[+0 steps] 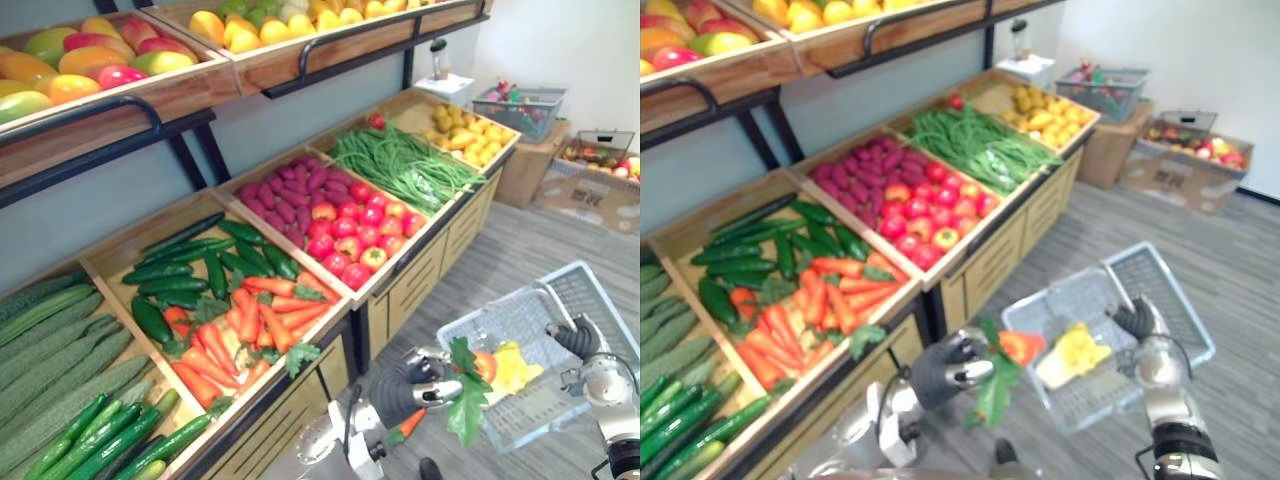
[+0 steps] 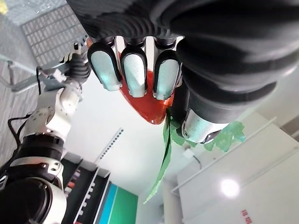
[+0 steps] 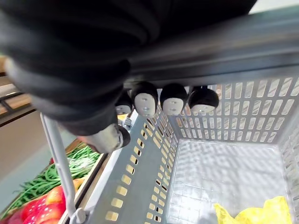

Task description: Pick vegetable in the basket

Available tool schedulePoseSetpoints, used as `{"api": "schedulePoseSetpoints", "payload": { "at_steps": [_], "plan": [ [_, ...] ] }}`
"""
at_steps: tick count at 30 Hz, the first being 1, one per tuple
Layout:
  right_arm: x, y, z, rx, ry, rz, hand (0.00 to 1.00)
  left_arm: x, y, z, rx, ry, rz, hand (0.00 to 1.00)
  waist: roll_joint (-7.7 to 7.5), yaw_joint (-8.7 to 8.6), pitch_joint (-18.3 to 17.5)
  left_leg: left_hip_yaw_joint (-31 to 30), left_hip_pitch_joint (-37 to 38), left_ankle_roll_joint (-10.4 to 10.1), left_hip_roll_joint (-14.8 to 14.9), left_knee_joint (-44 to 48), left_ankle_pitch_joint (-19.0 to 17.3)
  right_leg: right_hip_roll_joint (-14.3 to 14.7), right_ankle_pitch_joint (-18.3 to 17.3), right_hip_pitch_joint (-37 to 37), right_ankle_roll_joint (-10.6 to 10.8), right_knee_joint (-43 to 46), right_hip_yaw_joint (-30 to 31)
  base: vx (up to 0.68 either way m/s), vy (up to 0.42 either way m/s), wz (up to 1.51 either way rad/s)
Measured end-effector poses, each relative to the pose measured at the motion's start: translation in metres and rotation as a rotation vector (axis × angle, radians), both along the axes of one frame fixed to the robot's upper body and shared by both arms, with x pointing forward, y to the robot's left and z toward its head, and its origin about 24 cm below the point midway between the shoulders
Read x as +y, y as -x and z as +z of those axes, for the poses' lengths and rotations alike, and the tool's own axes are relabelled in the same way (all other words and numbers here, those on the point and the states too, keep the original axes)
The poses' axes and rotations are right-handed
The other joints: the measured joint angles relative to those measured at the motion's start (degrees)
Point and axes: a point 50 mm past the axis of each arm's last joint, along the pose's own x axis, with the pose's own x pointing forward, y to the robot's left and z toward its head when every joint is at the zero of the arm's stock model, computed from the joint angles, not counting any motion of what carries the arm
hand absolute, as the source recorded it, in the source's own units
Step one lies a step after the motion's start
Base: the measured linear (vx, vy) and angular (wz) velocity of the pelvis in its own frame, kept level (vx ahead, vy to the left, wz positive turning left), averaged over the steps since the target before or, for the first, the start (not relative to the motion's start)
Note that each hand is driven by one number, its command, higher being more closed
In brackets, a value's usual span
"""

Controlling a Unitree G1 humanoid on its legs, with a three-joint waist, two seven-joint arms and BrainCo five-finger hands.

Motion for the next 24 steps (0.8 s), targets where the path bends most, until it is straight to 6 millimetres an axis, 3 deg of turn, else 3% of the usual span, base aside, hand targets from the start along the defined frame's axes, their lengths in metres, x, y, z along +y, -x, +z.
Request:
{"api": "schedulePoseSetpoints", "payload": {
  "at_steps": [5, 9, 16, 19, 24],
  "plan": [
    [0.026, -0.013, 0.002, -0.019, -0.04, 0.105, 1.0, -0.02, -0.006, -0.025, 0.026, -0.11, -0.065, 1.0, -0.27, -0.25, 1.4, -0.5, -0.1, 0.0, -0.4, -0.3, 0.0, -0.4, 0.0, 0.1, 0.0, -0.2, -0.1, 0.0, -0.005, 0.01],
    [0.034, -0.014, -0.001, 0.006, -0.082, 0.151, 1.0, -0.035, -0.018, -0.041, 0.001, -0.241, -0.046, 1.0, -0.26, -0.74, 1.8, -1.1, -0.3, 0.2, -0.9, -0.6, -0.1, -0.9, 0.0, 0.3, 0.0, -0.6, -0.5, -0.01, -0.017, 0.06],
    [0.041, -0.015, -0.002, 0.045, -0.127, 0.22, 1.0, -0.045, -0.034, -0.052, -0.094, -0.4, -0.029, 1.0, -0.53, -3.27, 2.8, -1.7, -0.6, 0.5, -1.7, -1.2, 0.1, -1.3, 0.0, 0.2, 0.0, -1.0, -0.6, -0.01, -0.035, 0.03],
    [0.055, -0.023, 0.01, 0.024, -0.106, 0.318, 1.0, -0.047, -0.041, -0.055, -0.117, -0.447, -0.012, 1.0, -0.7, -3.4, 4.1, 0.2, 0.2, 0.4, -1.5, -0.1, -0.8, -0.6, 0.1, -0.1, 0.2, -0.8, 1.5, -0.02, -0.054, -0.4],
    [0.091, -0.048, 0.041, -0.065, -0.118, 0.506, 1.0, -0.036, -0.057, -0.052, -0.127, -0.467, 0.081, 1.0, -0.58, -3.16, 5.9, 6.8, 0.1, 0.2, 0.1, 7.5, -6.0, 1.9, 1.1, -3.4, 0.9, 0.3, 9.5, -0.04, -0.03, -0.84]
  ]
}}
